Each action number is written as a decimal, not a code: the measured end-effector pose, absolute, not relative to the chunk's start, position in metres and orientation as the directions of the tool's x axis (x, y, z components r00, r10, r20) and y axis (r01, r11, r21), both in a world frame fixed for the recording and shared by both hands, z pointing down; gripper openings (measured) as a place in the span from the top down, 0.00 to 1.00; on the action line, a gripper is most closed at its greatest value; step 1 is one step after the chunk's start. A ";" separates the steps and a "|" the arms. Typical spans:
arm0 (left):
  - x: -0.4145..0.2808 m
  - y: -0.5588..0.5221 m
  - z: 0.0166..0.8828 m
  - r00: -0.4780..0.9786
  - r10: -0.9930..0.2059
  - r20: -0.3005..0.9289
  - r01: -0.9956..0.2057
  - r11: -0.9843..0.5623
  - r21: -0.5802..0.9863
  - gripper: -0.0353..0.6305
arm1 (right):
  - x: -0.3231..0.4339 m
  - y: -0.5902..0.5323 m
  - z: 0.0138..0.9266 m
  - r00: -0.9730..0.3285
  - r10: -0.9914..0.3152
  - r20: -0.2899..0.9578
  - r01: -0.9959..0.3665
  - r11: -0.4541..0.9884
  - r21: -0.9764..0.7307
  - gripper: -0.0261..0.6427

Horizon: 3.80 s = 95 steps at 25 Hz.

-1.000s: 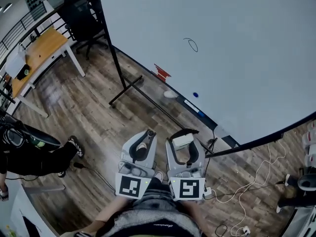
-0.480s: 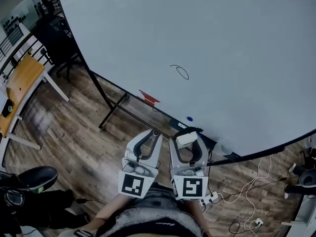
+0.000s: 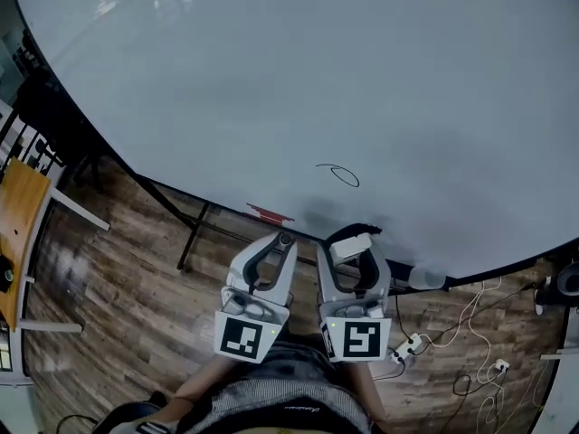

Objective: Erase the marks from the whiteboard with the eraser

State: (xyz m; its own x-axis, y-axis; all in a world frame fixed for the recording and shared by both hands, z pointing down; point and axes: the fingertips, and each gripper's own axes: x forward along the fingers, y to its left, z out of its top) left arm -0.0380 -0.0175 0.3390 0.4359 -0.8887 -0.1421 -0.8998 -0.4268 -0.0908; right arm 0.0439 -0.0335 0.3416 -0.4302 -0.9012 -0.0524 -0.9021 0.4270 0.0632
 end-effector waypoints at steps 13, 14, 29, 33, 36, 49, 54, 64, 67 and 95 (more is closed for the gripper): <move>-0.016 -0.054 0.349 0.566 -0.814 -0.133 -0.824 -0.554 -0.116 0.84 | 0.056 -0.062 0.331 -0.376 -0.925 -0.057 -0.925 0.370 0.088 0.57; -0.015 -0.055 0.347 0.553 -0.822 -0.136 -0.833 -0.543 -0.106 0.84 | 0.056 -0.063 0.329 -0.387 -0.920 -0.055 -0.920 0.382 0.089 0.57; -0.018 -0.058 0.344 0.396 -0.909 -0.132 -0.918 -0.391 -0.068 0.84 | 0.064 -0.079 0.314 -0.511 -0.858 -0.054 -0.857 0.503 0.108 0.57; -0.025 -0.065 0.343 0.399 -0.907 -0.137 -0.917 -0.394 -0.065 0.84 | 0.056 -0.080 0.313 -0.514 -0.856 -0.046 -0.854 0.506 0.119 0.57; -0.029 -0.075 0.342 0.428 -0.893 -0.136 -0.904 -0.422 -0.071 0.84 | 0.048 -0.082 0.311 -0.508 -0.861 -0.043 -0.857 0.499 0.133 0.57; -0.085 -0.084 0.333 0.436 -0.889 -0.143 -0.900 -0.429 -0.079 0.84 | -0.030 -0.092 0.296 -0.567 -0.819 -0.088 -0.822 0.556 0.128 0.57; -0.091 -0.080 0.339 0.402 -0.905 -0.137 -0.915 -0.397 -0.066 0.84 | -0.043 -0.095 0.298 -0.606 -0.792 -0.078 -0.794 0.597 0.113 0.57; -0.081 -0.083 0.341 0.448 -0.884 -0.130 -0.894 -0.445 -0.054 0.84 | -0.031 -0.094 0.293 -0.558 -0.826 -0.081 -0.827 0.545 0.139 0.57; -0.069 -0.083 0.343 0.472 -0.872 -0.130 -0.881 -0.470 -0.048 0.84 | -0.008 -0.091 0.292 -0.513 -0.854 -0.091 -0.855 0.498 0.143 0.57; -0.091 -0.089 0.352 0.466 -0.878 -0.109 -0.885 -0.465 -0.038 0.84 | -0.031 -0.097 0.301 -0.501 -0.860 -0.095 -0.863 0.487 0.135 0.57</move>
State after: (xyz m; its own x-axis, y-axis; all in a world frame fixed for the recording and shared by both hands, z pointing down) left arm -0.0913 -0.0893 0.3523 0.4660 -0.8780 -0.1092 -0.8846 -0.4648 -0.0377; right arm -0.0314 -0.0967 0.3013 -0.5009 -0.8603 -0.0953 -0.8627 0.4873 0.1350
